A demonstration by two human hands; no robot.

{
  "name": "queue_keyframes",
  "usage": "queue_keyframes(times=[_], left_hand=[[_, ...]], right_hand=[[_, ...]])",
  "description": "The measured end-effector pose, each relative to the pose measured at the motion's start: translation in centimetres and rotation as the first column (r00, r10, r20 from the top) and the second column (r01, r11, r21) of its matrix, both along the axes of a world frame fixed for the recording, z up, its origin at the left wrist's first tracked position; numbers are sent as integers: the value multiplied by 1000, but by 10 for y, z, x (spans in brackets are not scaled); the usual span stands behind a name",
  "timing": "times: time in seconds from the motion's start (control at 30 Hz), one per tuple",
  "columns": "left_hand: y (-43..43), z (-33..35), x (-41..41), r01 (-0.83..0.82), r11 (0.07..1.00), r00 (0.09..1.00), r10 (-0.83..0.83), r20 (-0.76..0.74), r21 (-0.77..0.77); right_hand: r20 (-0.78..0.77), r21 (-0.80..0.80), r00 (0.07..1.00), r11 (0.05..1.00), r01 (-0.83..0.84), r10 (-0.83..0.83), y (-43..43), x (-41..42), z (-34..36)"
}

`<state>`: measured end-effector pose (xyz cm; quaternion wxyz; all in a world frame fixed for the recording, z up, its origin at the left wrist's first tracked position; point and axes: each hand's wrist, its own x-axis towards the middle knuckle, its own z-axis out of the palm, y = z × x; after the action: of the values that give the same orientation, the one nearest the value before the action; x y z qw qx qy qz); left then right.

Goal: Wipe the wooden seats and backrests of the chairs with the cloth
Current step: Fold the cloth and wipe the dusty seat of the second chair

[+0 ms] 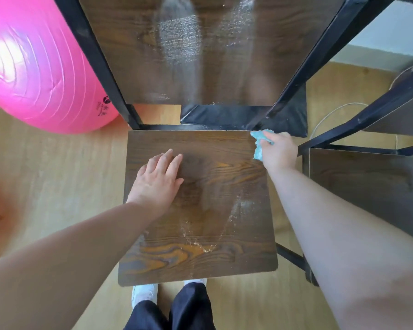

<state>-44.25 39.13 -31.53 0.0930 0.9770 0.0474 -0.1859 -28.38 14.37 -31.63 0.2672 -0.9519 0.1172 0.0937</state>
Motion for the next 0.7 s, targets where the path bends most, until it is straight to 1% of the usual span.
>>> queue_keyframes(times=[0.17,0.3,0.37,0.43,0.57,0.7], left_hand=[[-20,-6,35,46,999,999,-46,22,11],[-31,-9,49,76,997,997,-77,22,24],[-35,-11,51,79,997,997,-79,13,25],[-37,-12,51,82,996,997,-82,0,23],[-40,-11,47,81,997,996,-81,-21,15],[-42,-4,41,77,997,997,-77,-27,2]], right_hand=[[-7,-72,1000,997,30,-31,4,20,-13],[-60,31,997,998,56,-54,2,22,-23],[-57,61,997,997,49,-46,1,19,-25],[-58,46,998,999,2,1,2,13,-25],[-81,38,977,980,-196,198,-1,-8,-31],[-102,59,961,966,-252,257,0,-44,-30]])
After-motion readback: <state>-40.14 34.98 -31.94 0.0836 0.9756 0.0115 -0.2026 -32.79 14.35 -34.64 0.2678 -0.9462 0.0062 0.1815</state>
